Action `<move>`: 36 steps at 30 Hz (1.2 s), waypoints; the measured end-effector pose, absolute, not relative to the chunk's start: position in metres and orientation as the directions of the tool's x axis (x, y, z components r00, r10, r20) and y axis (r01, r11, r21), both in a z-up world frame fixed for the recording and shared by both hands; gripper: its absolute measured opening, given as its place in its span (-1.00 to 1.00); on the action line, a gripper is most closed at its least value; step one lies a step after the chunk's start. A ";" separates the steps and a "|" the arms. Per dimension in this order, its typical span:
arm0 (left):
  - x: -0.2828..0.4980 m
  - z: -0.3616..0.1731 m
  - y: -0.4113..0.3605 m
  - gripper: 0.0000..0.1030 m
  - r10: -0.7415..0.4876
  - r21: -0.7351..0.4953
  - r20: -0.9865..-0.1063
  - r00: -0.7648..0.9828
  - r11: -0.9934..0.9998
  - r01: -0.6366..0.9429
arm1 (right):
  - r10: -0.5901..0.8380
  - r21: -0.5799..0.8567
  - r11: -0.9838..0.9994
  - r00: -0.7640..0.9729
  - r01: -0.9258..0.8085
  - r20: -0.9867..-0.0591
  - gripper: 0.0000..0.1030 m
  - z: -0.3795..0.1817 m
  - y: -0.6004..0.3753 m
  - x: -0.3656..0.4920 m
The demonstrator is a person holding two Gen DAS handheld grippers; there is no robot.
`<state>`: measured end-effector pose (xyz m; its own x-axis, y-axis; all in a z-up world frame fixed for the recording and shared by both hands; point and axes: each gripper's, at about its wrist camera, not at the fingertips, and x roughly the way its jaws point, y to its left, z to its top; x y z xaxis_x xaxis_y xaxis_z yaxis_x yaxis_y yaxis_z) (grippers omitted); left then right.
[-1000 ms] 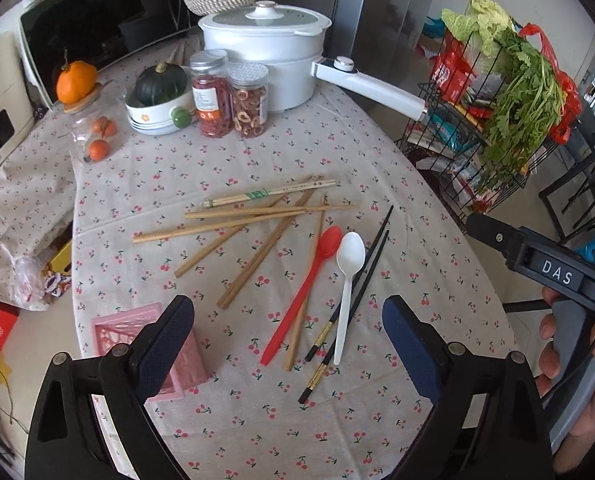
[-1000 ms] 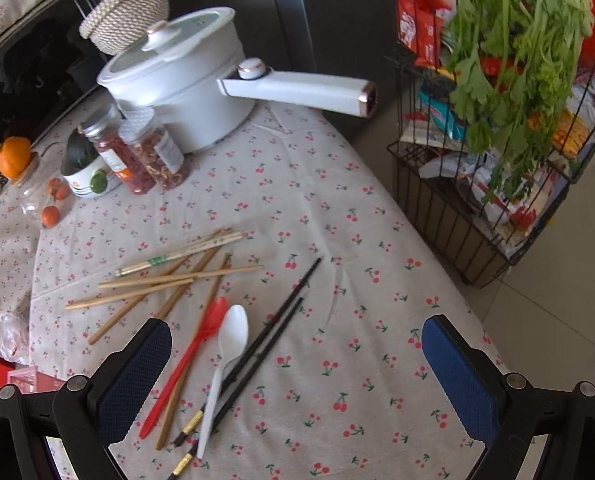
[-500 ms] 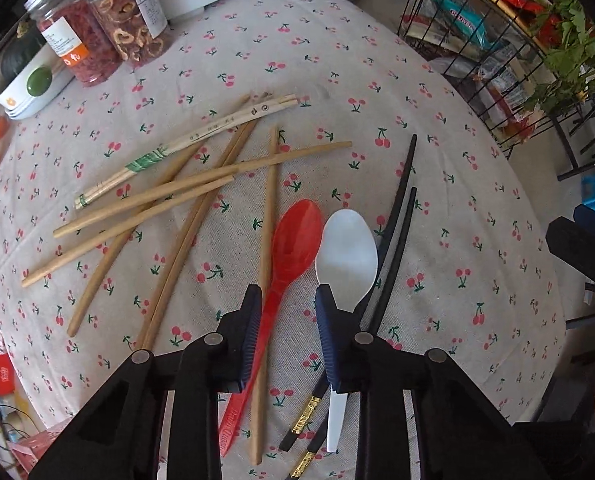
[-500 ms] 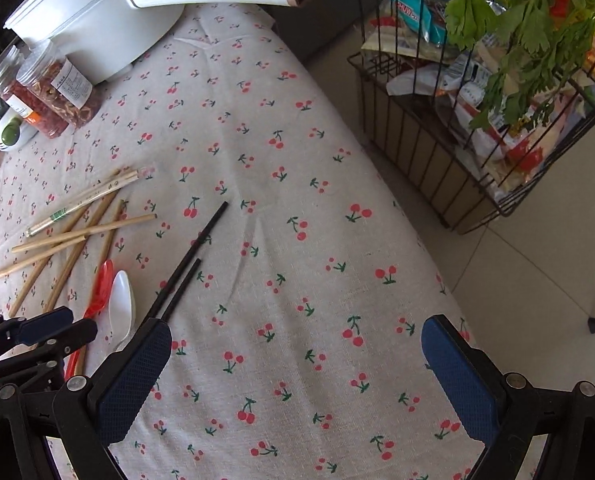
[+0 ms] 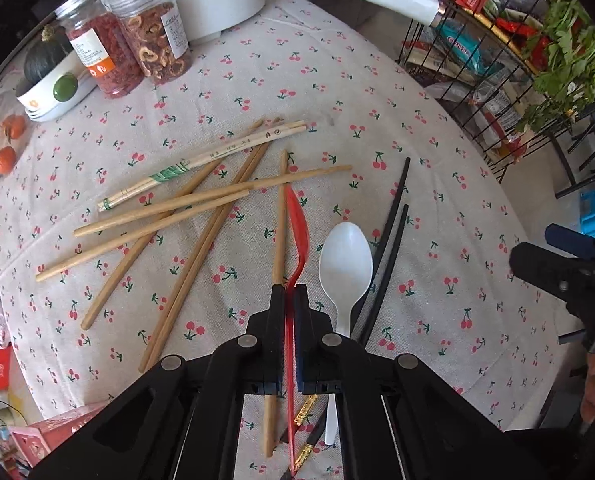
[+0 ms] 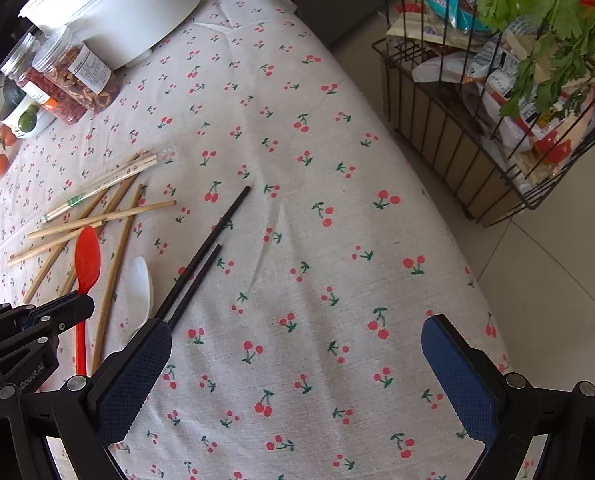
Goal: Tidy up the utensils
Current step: 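Grasp the white spoon with the right tool while the left tool lifts the red spoon, then place red spoon in pink basket with left tool while right tool holds white spoon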
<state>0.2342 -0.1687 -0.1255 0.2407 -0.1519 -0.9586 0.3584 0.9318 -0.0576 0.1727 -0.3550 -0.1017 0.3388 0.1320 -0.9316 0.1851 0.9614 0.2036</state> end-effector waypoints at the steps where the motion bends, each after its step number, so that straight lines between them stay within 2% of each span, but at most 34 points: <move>1: 0.229 -0.117 -0.165 -0.94 -0.169 -0.068 -0.951 0.260 0.932 0.357 | 0.150 0.220 0.959 0.340 0.177 -0.928 0.99 -0.102 -0.352 0.174; 4: 0.210 -0.086 -0.148 -0.95 -0.212 -0.090 -0.920 0.330 0.933 0.349 | 0.223 0.286 0.947 0.342 0.146 -0.913 0.99 -0.104 -0.340 0.177; 6: 0.196 -0.067 -0.134 -0.95 -0.244 -0.111 -0.893 0.377 0.934 0.340 | 0.287 0.342 0.932 0.332 0.119 -0.898 0.89 -0.108 -0.330 0.180; 11: 0.156 -0.037 -0.094 -0.95 -0.279 -0.129 -0.825 0.491 0.939 0.317 | 0.415 0.452 0.890 0.299 0.061 -0.859 0.36 -0.120 -0.304 0.190; 16: 0.132 -0.041 -0.065 -0.95 -0.316 -0.176 -0.788 0.528 0.938 0.299 | 0.479 0.512 0.858 0.309 0.032 -0.822 0.09 -0.127 -0.284 0.205; 21: 0.127 -0.046 -0.045 -0.95 -0.344 -0.221 -0.771 0.536 0.934 0.281 | 0.453 0.491 0.869 0.309 0.055 -0.836 -0.12 -0.142 -0.275 0.220; 23: 0.127 -0.045 -0.040 -0.95 -0.358 -0.238 -0.762 0.539 0.930 0.281 | 0.447 0.482 0.875 0.301 0.051 -0.842 -0.29 -0.148 -0.273 0.224; 31: 0.125 -0.040 -0.028 -0.95 -0.372 -0.252 -0.739 0.561 0.926 0.282 | 0.365 0.392 0.919 0.281 0.045 -0.888 -0.44 -0.161 -0.262 0.233; 34: 0.124 -0.038 -0.022 -0.95 -0.371 -0.263 -0.729 0.576 0.928 0.264 | 0.277 0.296 0.955 0.292 0.022 -0.915 -0.87 -0.159 -0.255 0.229; 36: 0.121 -0.033 -0.017 -0.95 -0.364 -0.267 -0.709 0.604 0.931 0.247 | 0.290 0.312 0.950 0.293 0.031 -0.911 -0.93 -0.159 -0.256 0.226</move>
<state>0.1206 -0.0173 -0.0328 0.6041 -0.3639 -0.7090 0.2474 0.9313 -0.2672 0.2261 -0.2562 -0.1590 0.2934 0.2899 -0.9110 0.0310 0.9495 0.3122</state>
